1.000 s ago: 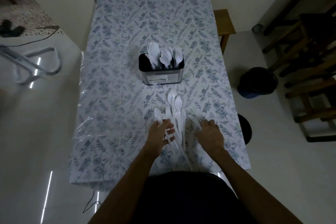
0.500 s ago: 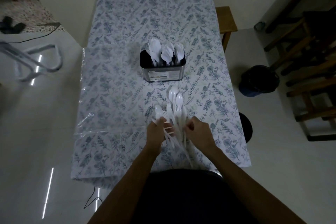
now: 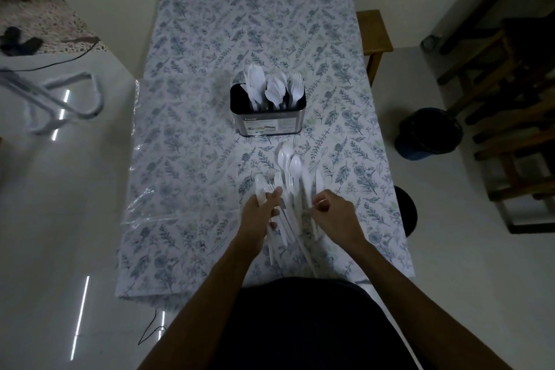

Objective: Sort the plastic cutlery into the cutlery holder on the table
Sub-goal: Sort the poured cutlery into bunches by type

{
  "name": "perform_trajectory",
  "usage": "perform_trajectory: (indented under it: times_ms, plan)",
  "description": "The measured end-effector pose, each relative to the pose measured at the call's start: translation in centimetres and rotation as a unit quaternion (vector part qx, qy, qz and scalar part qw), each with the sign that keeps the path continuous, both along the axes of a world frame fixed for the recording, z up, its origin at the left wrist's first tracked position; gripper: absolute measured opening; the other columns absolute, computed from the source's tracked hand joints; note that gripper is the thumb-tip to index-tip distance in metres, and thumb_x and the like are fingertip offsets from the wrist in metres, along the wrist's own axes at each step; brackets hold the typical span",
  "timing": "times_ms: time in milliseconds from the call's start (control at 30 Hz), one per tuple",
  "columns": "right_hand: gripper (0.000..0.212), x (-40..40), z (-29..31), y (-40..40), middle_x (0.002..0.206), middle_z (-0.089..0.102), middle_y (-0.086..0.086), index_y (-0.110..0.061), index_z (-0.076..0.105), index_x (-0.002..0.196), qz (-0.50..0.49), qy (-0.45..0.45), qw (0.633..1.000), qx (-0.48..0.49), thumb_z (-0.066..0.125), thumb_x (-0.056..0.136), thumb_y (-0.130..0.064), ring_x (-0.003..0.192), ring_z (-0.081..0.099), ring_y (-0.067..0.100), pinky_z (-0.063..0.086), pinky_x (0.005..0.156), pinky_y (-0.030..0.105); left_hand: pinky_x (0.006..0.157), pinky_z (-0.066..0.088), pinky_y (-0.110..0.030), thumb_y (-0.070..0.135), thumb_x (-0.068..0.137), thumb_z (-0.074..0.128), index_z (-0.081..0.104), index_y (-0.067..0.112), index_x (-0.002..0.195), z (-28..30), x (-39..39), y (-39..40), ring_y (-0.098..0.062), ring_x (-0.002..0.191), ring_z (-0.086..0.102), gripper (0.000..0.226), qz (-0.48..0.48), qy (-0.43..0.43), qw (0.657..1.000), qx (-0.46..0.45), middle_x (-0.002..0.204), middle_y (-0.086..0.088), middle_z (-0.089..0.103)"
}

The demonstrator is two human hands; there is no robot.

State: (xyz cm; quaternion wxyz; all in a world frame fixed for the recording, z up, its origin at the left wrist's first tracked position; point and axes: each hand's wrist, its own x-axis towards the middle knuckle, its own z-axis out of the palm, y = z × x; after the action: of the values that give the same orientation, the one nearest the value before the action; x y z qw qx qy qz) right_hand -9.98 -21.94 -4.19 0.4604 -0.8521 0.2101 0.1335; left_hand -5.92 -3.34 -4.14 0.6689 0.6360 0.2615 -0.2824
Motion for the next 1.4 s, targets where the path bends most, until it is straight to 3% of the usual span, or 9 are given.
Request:
perform_trajectory:
  times_ms: [200, 300, 467, 633, 733, 967, 1067, 1200, 1400]
  plan:
    - [0.007, -1.3, 1.7, 2.7, 0.084, 0.075, -0.009, -0.02, 0.076, 0.091, 0.137, -0.034, 0.987, 0.08, 0.076, 0.086, -0.023, 0.073, 0.069, -0.002, 0.051, 0.069, 0.013, 0.069, 0.063, -0.038, 0.027, 0.105, 0.058, 0.068, -0.004, 0.107, -0.4, -0.1, -1.3, -0.027, 0.081, 0.076, 0.032, 0.01, -0.013, 0.998, -0.061, 0.092, -0.014, 0.077]
    - [0.014, -1.2, -0.4, 1.7, 0.081, 0.068, -0.001, -0.011, 0.065, 0.089, 0.046, -0.025, 0.998, -0.047, 0.068, 0.091, -0.025, 0.073, 0.066, 0.014, 0.052, 0.066, 0.027, 0.052, 0.056, -0.032, 0.019, 0.106, 0.054, 0.063, 0.003, 0.093, -1.5, -0.2, -0.3, -0.02, 0.056, 0.065, 0.022, 0.092, -0.003, 0.995, -0.031, 0.067, -0.01, 0.066]
    - [0.027, 0.1, -3.1, 0.1, 0.099, 0.065, 0.017, -0.001, 0.056, 0.106, 0.1, 0.076, 0.968, -0.216, 0.062, 0.094, -0.025, 0.092, 0.063, 0.03, 0.045, 0.071, 0.032, 0.044, 0.039, -0.025, 0.022, 0.098, 0.068, 0.058, 0.013, 0.09, -2.2, 0.1, 1.8, -0.012, 0.048, 0.042, 0.016, 0.119, 0.025, 0.993, -0.002, 0.066, -0.002, 0.048]
    - [0.011, 0.2, -0.8, 0.0, 0.082, 0.065, 0.005, -0.007, 0.059, 0.091, 0.013, -0.005, 0.99, -0.14, 0.067, 0.09, -0.014, 0.072, 0.062, 0.018, 0.043, 0.057, 0.02, 0.055, 0.04, -0.027, 0.038, 0.088, 0.079, 0.062, 0.018, 0.092, -1.2, 0.3, 1.1, -0.014, 0.068, 0.059, 0.027, 0.08, 0.017, 0.996, -0.02, 0.08, 0.001, 0.065]
    - [0.01, -0.6, 1.5, 1.9, 0.085, 0.071, -0.003, -0.014, 0.069, 0.095, 0.14, -0.044, 0.989, -0.036, 0.072, 0.088, -0.02, 0.074, 0.067, 0.005, 0.052, 0.067, 0.015, 0.066, 0.048, -0.032, 0.051, 0.088, 0.075, 0.071, 0.01, 0.109, -0.7, 0.7, 0.2, -0.023, 0.089, 0.073, 0.046, 0.012, 0.007, 0.998, -0.053, 0.102, -0.007, 0.078]
    - [0.036, -2.8, -0.4, 2.2, 0.073, 0.06, -0.005, -0.013, 0.058, 0.093, 0.143, 0.062, 0.984, -0.091, 0.07, 0.088, -0.047, 0.068, 0.059, 0.015, 0.044, 0.056, 0.024, 0.045, 0.048, -0.028, 0.025, 0.106, 0.054, 0.059, 0.003, 0.09, -1.7, 0.8, 1.6, -0.014, 0.045, 0.046, 0.027, 0.099, 0.0, 0.995, 0.031, 0.056, -0.005, 0.051]
    - [0.035, -3.4, -1.6, 2.1, 0.089, 0.066, 0.006, -0.013, 0.061, 0.108, 0.207, 0.123, 0.961, -0.133, 0.069, 0.085, -0.039, 0.085, 0.065, 0.026, 0.048, 0.066, 0.028, 0.039, 0.04, -0.024, 0.024, 0.104, 0.058, 0.058, 0.01, 0.092, -2.0, 1.0, 2.9, -0.009, 0.039, 0.04, 0.018, 0.154, 0.044, 0.987, 0.016, 0.054, -0.001, 0.047]
    - [0.018, -2.7, -1.6, 1.9, 0.065, 0.056, -0.003, -0.016, 0.056, 0.074, 0.14, 0.088, 0.979, -0.116, 0.067, 0.087, -0.024, 0.06, 0.055, 0.013, 0.04, 0.051, 0.021, 0.039, 0.035, -0.022, 0.024, 0.105, 0.057, 0.056, 0.009, 0.092, -1.6, 0.6, 2.6, -0.01, 0.04, 0.035, 0.019, 0.133, 0.05, 0.99, 0.009, 0.056, -0.001, 0.044]
    - [0.02, -2.6, -1.4, -0.2, 0.074, 0.069, 0.005, -0.008, 0.068, 0.076, 0.102, 0.113, 0.985, -0.086, 0.074, 0.088, -0.023, 0.065, 0.065, 0.014, 0.047, 0.056, 0.014, 0.041, 0.031, -0.022, 0.022, 0.103, 0.061, 0.055, 0.013, 0.08, -1.6, 0.2, 2.1, -0.009, 0.041, 0.034, 0.025, 0.114, 0.047, 0.992, -0.008, 0.06, -0.001, 0.044]
